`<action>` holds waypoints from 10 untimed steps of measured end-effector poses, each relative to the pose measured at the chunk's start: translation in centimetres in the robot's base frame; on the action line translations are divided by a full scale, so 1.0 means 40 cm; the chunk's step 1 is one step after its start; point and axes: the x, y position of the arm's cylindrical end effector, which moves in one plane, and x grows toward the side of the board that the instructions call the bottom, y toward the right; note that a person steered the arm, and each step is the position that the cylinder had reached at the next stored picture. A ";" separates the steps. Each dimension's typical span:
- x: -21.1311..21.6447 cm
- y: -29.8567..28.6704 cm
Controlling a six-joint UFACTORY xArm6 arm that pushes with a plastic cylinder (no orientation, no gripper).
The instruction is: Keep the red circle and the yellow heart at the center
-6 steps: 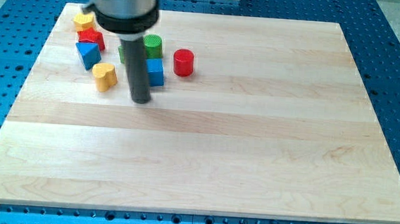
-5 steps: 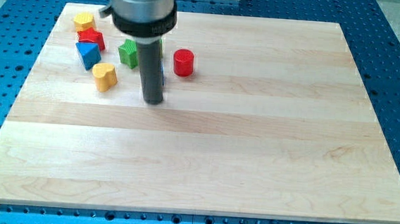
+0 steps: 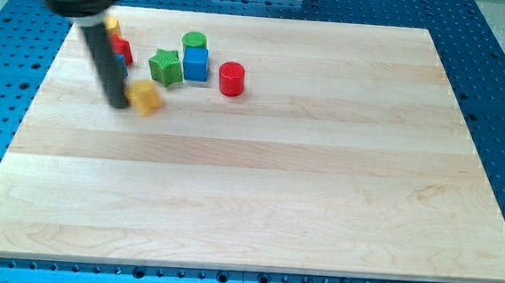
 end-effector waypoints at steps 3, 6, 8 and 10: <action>-0.199 0.244; -0.146 0.326; -0.083 0.339; -0.096 0.250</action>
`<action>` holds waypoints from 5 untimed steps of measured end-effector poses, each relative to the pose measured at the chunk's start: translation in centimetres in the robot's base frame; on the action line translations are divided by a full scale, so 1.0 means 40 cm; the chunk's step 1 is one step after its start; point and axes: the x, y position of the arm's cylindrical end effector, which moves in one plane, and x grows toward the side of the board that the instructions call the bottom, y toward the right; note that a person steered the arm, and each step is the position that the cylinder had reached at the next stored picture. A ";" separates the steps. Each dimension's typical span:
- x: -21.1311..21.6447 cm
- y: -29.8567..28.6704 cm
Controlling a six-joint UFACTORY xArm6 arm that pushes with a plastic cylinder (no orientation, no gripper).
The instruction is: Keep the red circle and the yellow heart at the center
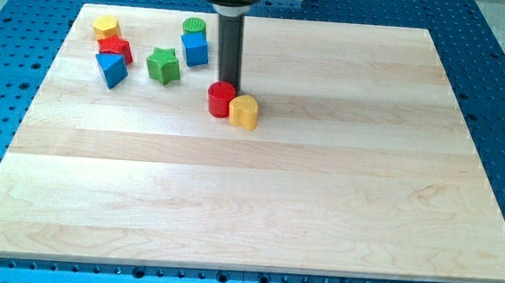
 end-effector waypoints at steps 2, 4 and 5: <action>0.067 0.001; 0.225 -0.035; 0.170 -0.020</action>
